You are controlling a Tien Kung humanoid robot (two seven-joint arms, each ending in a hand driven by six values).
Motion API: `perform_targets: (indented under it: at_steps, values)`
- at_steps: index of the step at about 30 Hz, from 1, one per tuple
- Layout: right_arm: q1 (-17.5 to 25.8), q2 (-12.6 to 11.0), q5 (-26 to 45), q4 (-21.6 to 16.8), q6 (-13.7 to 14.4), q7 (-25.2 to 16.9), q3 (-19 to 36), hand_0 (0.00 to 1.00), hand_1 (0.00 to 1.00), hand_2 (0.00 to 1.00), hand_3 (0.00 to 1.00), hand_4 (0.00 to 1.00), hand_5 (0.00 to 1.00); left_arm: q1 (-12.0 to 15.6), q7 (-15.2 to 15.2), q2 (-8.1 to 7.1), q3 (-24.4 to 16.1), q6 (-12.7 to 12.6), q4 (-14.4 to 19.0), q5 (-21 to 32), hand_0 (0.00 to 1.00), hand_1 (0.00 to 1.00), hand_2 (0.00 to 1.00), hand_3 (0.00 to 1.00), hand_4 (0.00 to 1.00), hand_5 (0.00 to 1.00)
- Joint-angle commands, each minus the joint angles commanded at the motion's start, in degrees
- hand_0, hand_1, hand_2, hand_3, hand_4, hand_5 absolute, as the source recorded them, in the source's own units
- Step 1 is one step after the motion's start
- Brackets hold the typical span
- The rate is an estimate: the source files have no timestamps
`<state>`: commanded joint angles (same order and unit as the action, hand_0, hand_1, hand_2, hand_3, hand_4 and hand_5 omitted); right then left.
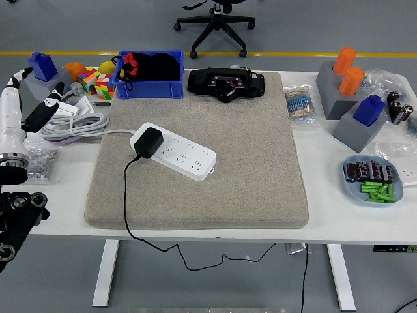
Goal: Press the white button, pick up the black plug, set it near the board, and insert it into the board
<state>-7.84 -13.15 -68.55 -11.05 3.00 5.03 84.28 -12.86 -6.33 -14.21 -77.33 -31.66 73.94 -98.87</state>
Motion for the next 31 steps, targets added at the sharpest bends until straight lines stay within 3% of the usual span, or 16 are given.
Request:
perform_targets:
  at_steps: [31]
  values:
    - [-0.22, 0.39, -0.9, 0.4, -0.27, 0.33, 0.53, 0.626, 0.599, 0.591, 0.584, 0.652, 0.394, 0.24, -0.14, -0.48, 0.12, 0.29, 0.58, 1.54, 0.989, 0.937, 0.904, 0.844, 0.835, 0.699]
